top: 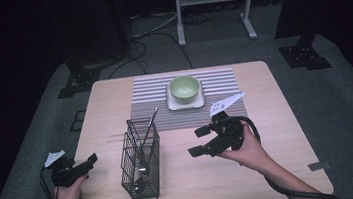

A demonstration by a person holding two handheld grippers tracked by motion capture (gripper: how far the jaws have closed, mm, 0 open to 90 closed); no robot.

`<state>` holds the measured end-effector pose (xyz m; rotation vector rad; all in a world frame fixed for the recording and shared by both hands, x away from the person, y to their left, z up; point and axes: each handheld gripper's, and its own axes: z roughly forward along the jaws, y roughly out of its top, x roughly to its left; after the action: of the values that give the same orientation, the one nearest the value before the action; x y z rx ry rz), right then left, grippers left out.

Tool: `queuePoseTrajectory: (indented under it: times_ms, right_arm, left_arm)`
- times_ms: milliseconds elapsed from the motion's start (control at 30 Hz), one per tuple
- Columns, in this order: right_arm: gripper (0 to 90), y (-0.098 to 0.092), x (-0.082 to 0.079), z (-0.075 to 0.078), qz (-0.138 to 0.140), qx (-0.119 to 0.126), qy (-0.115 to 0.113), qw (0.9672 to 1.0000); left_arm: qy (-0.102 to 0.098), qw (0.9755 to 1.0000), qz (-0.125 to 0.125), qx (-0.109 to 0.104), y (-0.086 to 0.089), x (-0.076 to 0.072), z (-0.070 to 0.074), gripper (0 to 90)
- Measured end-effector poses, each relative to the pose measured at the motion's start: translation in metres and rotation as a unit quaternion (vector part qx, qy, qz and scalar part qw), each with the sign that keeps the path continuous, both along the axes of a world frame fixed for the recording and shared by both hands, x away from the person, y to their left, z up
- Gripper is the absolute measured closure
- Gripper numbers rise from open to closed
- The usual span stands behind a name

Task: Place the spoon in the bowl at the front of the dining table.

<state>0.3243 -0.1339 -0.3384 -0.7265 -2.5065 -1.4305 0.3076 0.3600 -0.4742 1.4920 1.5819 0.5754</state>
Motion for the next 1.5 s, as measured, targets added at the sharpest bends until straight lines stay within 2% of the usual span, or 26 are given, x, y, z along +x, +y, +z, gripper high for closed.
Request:
queuePoseTrajectory:
  times_ms: [233, 1133, 1267, 1500]
  right_arm:
    - [15.4, 0.014, 0.006, 0.007, 0.01, -0.006, 0.006, 0.9999]
    - [15.9, 0.059, 0.024, 0.012, 0.049, -0.026, 0.032, 0.9979]
    - [21.3, 0.065, 0.028, 0.01, 0.057, -0.023, 0.041, 0.9973]
    - [24.3, 0.074, 0.035, 0.008, 0.064, -0.02, 0.056, 0.9962]
  left_arm:
    - [0.0, 1.0, 0.001, -0.001, 0.001, 0.0, 0.0, 1.3]
    - [-0.001, 1.0, 0.001, -0.002, 0.002, 0.0, 0.001, 1.3]
    - [-0.002, 1.0, 0.001, -0.003, 0.002, 0.0, 0.001, 1.3]
    - [-0.002, 1.0, 0.003, -0.003, 0.003, 0.0, 0.001, 1.3]
